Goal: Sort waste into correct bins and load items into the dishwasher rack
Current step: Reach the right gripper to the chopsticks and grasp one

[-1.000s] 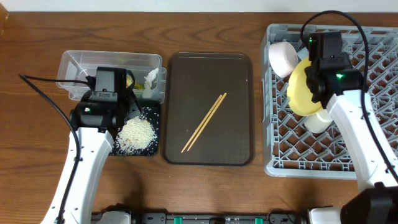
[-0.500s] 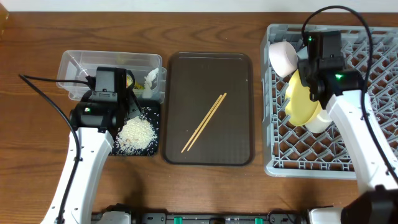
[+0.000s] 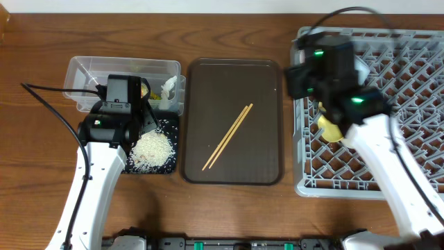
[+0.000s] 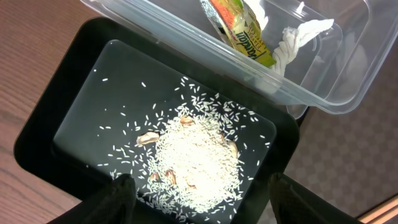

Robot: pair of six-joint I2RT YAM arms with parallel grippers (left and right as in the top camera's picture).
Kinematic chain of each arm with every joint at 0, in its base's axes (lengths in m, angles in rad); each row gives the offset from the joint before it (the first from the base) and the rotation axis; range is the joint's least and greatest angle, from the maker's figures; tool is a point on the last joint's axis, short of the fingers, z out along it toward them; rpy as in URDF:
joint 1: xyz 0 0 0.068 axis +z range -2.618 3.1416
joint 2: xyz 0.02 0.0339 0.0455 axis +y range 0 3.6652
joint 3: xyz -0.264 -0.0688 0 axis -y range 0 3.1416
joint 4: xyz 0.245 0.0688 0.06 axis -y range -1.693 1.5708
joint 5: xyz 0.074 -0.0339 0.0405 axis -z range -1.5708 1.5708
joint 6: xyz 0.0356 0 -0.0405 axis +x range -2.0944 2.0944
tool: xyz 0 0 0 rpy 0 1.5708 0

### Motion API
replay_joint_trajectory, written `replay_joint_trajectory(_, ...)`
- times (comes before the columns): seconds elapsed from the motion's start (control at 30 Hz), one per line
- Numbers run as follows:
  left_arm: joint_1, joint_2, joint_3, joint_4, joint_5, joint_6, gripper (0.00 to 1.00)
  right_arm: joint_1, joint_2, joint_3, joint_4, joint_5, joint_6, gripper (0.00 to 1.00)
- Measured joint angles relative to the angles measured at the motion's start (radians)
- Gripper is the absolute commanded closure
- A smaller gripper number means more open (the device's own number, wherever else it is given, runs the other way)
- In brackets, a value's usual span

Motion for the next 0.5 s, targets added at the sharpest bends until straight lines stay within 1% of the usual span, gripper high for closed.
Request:
replay_joint_trajectory(0.13, 0.0, 0.0, 0.0, 0.0, 0.0, 0.0, 0.29, 0.101, 0.111, 0.0, -0.002, -0.024, 0.051, 0.43)
replay_joint_trajectory(0.3, 0.0, 0.0, 0.0, 0.0, 0.0, 0.0, 0.29, 0.208, 0.255, 0.0, 0.0, 0.006, 0.145, 0.42)
replay_joint_trajectory(0.5, 0.0, 0.0, 0.0, 0.0, 0.0, 0.0, 0.29, 0.276, 0.394, 0.0, 0.019, 0.048, 0.258, 0.51)
